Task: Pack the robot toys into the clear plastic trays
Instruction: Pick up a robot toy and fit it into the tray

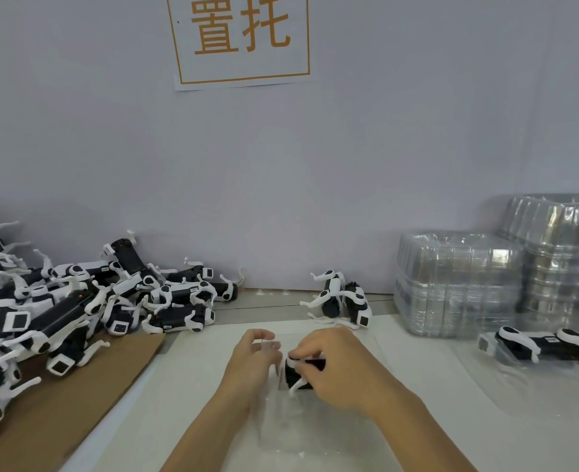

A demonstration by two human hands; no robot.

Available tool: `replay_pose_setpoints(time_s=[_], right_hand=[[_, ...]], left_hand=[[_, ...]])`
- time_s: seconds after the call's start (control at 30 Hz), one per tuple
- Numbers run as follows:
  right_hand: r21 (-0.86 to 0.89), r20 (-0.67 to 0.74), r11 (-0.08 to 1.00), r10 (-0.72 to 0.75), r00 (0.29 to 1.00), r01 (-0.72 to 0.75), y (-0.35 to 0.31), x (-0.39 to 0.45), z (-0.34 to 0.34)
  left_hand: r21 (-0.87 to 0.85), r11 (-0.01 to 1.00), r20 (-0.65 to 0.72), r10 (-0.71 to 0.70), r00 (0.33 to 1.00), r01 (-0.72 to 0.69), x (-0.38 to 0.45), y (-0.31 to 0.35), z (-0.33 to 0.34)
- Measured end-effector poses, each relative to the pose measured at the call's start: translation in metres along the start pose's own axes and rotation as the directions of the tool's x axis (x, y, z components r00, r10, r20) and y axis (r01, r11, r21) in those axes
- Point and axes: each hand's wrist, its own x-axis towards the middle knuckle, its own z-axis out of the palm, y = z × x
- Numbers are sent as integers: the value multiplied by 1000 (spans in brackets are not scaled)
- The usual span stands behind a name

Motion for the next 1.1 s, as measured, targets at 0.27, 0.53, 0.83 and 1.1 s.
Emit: replay_pose_setpoints(time_s=[0.27,0.53,0.83,1.1], right_hand=[[106,122,992,51,991,-65,7,-3,-23],[50,-173,960,282,944,-277,41,-7,-38],[104,-113,979,188,976,-177,43,-11,-41],[482,-405,871,320,857,-97,46,-11,-43]], left_hand=[[48,999,-33,15,999,-13,-2,5,-2],[93,995,11,28,1000,-29,-4,7,-3],[557,620,113,602,790,-552,-13,23,1],[808,183,527,204,825,-561,-28,21,28]])
